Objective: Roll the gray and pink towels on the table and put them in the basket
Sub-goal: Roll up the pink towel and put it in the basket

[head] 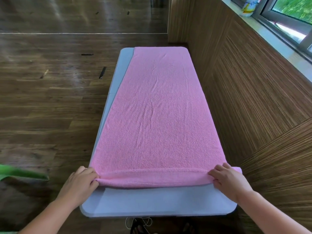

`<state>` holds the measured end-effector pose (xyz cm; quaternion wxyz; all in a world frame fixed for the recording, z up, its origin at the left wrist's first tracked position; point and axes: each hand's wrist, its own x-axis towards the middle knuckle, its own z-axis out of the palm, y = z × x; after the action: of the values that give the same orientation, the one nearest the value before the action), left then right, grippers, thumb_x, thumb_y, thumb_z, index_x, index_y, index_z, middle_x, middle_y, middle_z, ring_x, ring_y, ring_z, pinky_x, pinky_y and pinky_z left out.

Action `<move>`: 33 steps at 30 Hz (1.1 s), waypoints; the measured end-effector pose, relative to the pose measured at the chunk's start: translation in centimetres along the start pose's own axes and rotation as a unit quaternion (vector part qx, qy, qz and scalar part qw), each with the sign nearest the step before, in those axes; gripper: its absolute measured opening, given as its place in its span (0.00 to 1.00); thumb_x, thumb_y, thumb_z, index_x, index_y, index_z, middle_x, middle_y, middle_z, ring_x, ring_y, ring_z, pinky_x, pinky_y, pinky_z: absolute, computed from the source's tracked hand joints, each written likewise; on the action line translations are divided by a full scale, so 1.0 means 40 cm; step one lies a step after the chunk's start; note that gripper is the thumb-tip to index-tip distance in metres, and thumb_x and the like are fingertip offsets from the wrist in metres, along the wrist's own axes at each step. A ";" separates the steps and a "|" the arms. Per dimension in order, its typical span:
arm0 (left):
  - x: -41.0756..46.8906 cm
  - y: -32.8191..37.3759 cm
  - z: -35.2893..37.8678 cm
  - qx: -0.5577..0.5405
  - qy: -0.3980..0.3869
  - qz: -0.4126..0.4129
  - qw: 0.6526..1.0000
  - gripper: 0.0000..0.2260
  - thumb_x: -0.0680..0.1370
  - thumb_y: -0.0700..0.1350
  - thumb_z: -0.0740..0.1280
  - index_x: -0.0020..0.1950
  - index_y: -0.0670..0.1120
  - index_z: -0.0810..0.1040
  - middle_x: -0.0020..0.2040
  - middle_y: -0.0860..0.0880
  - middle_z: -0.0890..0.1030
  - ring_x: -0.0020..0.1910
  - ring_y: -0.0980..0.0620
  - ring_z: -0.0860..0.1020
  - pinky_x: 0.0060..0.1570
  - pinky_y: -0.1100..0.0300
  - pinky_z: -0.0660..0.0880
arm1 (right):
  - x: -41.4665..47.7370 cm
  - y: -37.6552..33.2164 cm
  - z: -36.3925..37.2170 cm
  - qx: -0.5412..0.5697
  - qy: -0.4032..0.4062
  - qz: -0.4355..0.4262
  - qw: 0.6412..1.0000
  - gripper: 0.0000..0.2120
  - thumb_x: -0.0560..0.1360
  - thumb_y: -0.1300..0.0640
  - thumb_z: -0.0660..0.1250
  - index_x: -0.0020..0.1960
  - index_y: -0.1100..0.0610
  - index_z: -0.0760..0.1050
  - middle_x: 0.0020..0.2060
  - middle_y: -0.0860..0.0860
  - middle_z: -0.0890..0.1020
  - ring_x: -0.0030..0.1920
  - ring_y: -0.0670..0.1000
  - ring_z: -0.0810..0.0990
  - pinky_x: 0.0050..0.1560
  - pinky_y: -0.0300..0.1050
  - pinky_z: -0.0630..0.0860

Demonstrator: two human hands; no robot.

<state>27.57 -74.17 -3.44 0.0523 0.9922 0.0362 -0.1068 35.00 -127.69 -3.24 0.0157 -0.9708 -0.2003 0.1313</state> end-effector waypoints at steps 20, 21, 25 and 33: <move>0.049 0.088 0.059 0.047 0.108 0.095 0.989 0.25 0.70 0.52 0.57 0.65 0.54 0.79 0.61 0.55 0.79 0.59 0.50 0.75 0.53 0.47 0.76 | 0.047 -0.062 -0.024 -0.004 0.107 0.002 0.994 0.32 0.54 0.61 0.82 0.58 0.53 0.81 0.49 0.48 0.83 0.48 0.55 0.82 0.46 0.52 0.82; 0.061 0.082 0.053 0.046 0.110 0.080 0.990 0.24 0.71 0.52 0.56 0.64 0.55 0.79 0.60 0.56 0.80 0.58 0.50 0.76 0.55 0.46 0.75 | 0.060 -0.049 -0.019 -0.001 0.087 0.024 0.996 0.30 0.56 0.60 0.81 0.58 0.51 0.81 0.50 0.48 0.83 0.48 0.55 0.82 0.44 0.52 0.82; 0.099 0.051 0.015 0.064 0.110 0.045 0.991 0.10 0.74 0.47 0.64 0.51 0.58 0.82 0.49 0.60 0.81 0.51 0.53 0.76 0.54 0.46 0.70 | 0.099 -0.015 -0.011 -0.027 0.049 0.059 0.997 0.09 0.71 0.55 0.73 0.50 0.47 0.80 0.45 0.45 0.82 0.46 0.52 0.76 0.40 0.50 0.77; 0.096 0.000 0.017 0.100 0.047 0.073 0.991 0.11 0.74 0.50 0.57 0.31 0.54 0.67 0.31 0.59 0.69 0.41 0.60 0.71 0.75 0.47 0.54 | 0.112 -0.018 -0.059 0.016 -0.060 0.021 0.998 0.14 0.78 0.47 0.58 0.53 0.47 0.82 0.48 0.42 0.80 0.51 0.45 0.68 0.51 0.42 0.69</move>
<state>31.19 -74.03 -4.92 -0.0418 0.9964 -0.0447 -0.0591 39.30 -125.23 -2.02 0.0164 -0.9647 -0.1788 0.1927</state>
